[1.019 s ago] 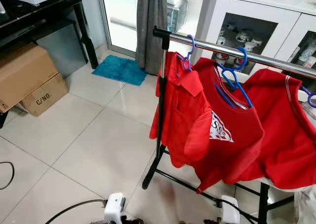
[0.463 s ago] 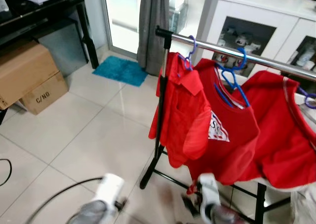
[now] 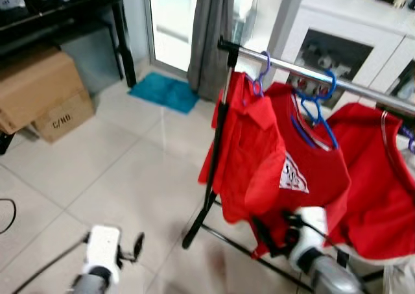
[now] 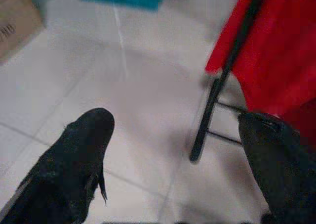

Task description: Hang hanger

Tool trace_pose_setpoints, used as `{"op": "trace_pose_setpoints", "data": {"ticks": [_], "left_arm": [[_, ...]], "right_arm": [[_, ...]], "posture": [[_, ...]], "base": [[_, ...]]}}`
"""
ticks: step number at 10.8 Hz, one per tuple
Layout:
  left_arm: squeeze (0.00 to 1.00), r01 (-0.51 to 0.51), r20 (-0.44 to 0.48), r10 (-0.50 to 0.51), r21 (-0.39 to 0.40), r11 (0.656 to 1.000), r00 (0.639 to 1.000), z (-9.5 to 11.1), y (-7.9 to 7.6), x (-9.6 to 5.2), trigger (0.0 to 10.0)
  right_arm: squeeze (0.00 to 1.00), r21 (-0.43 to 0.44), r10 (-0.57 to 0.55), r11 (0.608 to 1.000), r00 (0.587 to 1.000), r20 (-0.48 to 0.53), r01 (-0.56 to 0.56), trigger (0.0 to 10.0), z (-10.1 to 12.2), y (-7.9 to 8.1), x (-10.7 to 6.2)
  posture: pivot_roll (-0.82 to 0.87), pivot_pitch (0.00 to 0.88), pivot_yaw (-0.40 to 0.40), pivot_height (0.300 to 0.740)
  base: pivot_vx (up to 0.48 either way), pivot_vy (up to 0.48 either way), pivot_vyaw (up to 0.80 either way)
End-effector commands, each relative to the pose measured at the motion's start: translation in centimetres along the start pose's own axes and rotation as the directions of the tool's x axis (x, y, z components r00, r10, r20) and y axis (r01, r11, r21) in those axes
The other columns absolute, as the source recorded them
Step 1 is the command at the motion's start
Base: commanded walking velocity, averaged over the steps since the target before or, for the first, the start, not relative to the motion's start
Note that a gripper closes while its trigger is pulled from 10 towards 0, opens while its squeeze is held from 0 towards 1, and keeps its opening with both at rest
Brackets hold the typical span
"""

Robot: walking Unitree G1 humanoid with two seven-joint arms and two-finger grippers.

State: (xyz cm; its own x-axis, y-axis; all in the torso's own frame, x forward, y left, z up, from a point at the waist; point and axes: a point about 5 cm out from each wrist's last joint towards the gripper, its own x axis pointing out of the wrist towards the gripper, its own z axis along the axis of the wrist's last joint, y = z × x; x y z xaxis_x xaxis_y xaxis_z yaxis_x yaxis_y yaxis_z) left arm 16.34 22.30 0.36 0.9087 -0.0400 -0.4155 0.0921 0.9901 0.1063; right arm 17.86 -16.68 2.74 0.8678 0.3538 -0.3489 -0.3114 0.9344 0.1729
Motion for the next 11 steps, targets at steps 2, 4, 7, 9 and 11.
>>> {"op": "trace_pose_setpoints", "data": {"ticks": [2, 4, 7, 9, 11], "left_arm": [[1.0, -0.043, 0.139, 0.046, -0.022, 0.999, 0.989, 4.2, 2.1, -1.8, 10.0], [1.0, -0.008, 0.315, -0.019, 0.084, 0.996, 0.949, 10.6, 2.1, -1.1, 10.0], [1.0, -0.094, 0.48, 0.109, -0.054, 0.994, 0.87, 16.9, 1.8, 0.6, 10.0], [0.99, -0.12, 0.419, 0.106, 0.009, 0.993, 0.902, 16.8, 0.2, 1.5, 10.0], [0.91, 0.02, 0.439, -0.031, 0.031, 0.999, 0.898, 18.1, -3.0, 3.3, 10.0]], "right_arm": [[1.0, 0.008, -0.015, 1.0, 0.987, 0.161, 0.014, 10.0, 5.0, 0.6, -2.3], [1.0, 0.089, -0.134, 0.99, 0.943, 0.304, 0.112, 10.0, 9.0, 0.3, -2.8], [1.0, -0.038, -0.163, 0.981, 0.923, 0.348, 0.188, 10.0, 11.8, 0.4, -1.9], [1.0, 0.014, -0.216, 0.973, 0.888, 0.406, 0.23, 10.0, 13.0, 0.0, -1.0], [1.0, 0.092, -0.273, 0.961, 0.851, 0.45, 0.26, 10.0, 14.0, -0.3, -0.9]], "posture": [[-0.03, 0.0, -0.038, 0.74], [-0.02, 0.0, -0.037, 0.74], [-0.01, 0.0, -0.017, 0.74], [-0.01, 0.0, -0.015, 0.74], [-0.09, 0.0, 0.042, 0.74]], "base": [[0.0, 0.0, 0.0], [0.0, 0.0, 0.0], [0.0, 0.0, 0.0], [0.0, 0.0, 0.0], [0.0, 0.0, 0.0]]}}
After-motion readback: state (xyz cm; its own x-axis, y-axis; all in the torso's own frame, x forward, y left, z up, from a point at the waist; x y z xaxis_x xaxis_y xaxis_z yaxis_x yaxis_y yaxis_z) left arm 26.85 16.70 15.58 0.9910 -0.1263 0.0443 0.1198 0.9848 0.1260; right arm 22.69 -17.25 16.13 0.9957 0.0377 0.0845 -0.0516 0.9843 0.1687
